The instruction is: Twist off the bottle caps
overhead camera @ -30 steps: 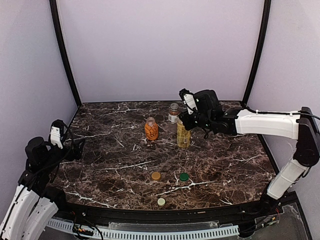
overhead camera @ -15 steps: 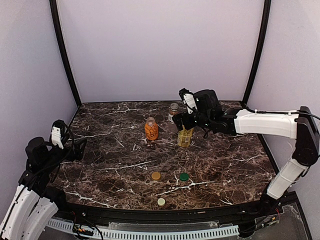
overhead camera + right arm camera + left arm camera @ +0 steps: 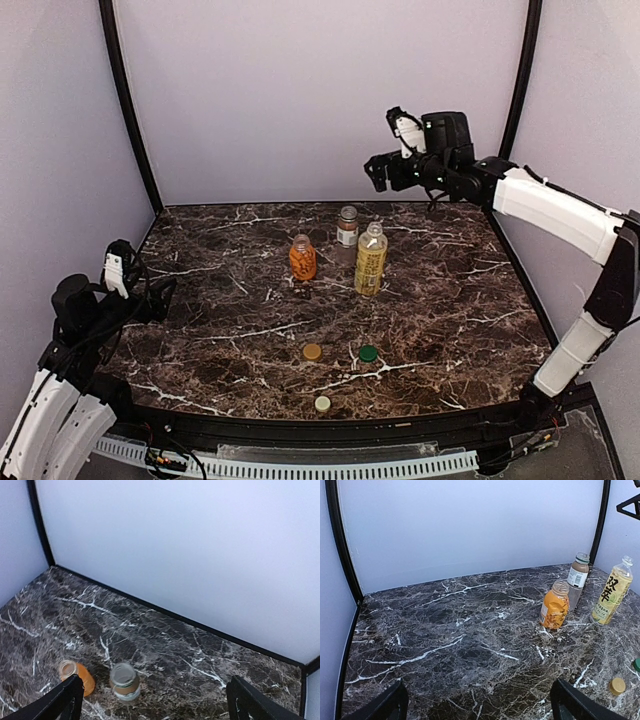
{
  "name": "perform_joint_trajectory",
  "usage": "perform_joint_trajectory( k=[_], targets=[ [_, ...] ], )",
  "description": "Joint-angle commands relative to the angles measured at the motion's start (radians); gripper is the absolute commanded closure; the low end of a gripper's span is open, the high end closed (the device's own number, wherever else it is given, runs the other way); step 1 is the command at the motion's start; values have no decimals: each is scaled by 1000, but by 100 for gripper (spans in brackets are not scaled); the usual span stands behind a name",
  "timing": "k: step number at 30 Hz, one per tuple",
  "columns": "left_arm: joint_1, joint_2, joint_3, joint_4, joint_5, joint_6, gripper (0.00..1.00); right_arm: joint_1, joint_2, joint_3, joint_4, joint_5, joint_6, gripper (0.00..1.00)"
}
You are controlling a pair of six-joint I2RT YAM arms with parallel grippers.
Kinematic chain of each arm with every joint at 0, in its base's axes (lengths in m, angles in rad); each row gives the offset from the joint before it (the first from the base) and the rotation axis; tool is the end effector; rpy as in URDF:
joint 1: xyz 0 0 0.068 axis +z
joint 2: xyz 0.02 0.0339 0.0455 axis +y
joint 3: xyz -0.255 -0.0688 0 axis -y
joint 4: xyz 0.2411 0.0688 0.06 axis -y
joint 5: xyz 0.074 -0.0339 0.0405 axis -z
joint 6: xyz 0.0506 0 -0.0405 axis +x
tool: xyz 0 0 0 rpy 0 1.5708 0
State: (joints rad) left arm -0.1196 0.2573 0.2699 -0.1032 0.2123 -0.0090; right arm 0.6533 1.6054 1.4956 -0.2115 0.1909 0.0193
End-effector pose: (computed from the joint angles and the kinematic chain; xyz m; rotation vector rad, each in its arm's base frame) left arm 0.1344 -0.0269 0.2303 0.2528 1.6473 -0.2737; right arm 0.3174 0.2309 0.3625 -0.4654 1.8376 0.2791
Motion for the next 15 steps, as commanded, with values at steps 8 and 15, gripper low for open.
perform_joint_trajectory(
  k=[8,15],
  targets=[
    [10,56,-50,42,-57,-15,0,-583,-332,-412,-8,-129,213,1],
    [22,72,-66,52,-112,-16,0,-639,-741,-831,74,-100,182,1]
  ],
)
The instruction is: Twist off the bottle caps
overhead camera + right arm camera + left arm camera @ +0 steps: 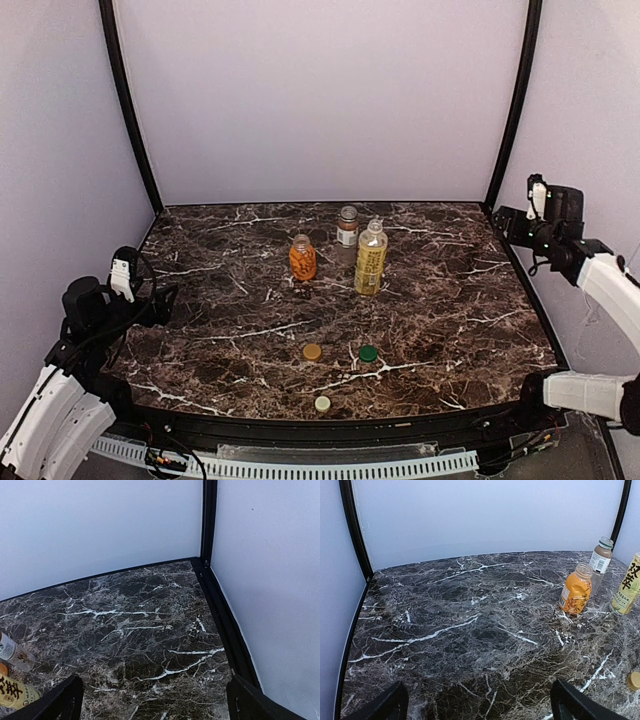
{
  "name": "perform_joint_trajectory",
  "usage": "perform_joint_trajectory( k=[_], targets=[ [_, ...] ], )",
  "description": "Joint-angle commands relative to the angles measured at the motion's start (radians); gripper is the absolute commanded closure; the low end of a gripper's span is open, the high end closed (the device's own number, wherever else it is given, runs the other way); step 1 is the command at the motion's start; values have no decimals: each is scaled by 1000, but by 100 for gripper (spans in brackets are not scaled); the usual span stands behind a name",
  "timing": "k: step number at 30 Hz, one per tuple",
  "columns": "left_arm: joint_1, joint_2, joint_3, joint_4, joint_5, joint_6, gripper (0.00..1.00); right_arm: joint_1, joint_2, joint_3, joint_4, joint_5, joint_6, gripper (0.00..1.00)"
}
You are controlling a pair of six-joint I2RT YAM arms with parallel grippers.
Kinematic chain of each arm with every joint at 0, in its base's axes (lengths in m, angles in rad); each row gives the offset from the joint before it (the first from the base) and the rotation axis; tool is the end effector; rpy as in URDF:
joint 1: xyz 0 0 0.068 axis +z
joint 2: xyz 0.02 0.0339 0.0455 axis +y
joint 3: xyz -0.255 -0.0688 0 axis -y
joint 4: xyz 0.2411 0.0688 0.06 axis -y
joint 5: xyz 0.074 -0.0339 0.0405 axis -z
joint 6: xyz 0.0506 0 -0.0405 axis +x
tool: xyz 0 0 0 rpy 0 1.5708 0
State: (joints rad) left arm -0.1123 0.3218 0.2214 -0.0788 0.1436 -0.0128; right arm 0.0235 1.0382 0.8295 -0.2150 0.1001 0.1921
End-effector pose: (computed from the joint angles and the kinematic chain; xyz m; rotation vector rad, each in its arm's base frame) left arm 0.1444 -0.0236 0.2076 0.1920 1.7426 -0.2170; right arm 0.2522 0.0009 0.2908 0.2319 1.9789 0.0392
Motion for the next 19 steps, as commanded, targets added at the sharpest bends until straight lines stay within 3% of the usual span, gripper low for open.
perform_joint_trajectory(
  k=[1,9,15,19],
  targets=[
    [18,8,-20,28,-50,-13,0,-10,-231,-217,80,-2,39,1],
    [54,7,-28,27,-76,-26,0,-7,-676,-644,238,-31,274,1],
    [104,11,-28,22,-35,-32,0,-5,-860,-697,73,180,380,1],
    [144,14,-29,23,-3,-37,0,-6,-927,-701,43,144,355,1]
  ],
)
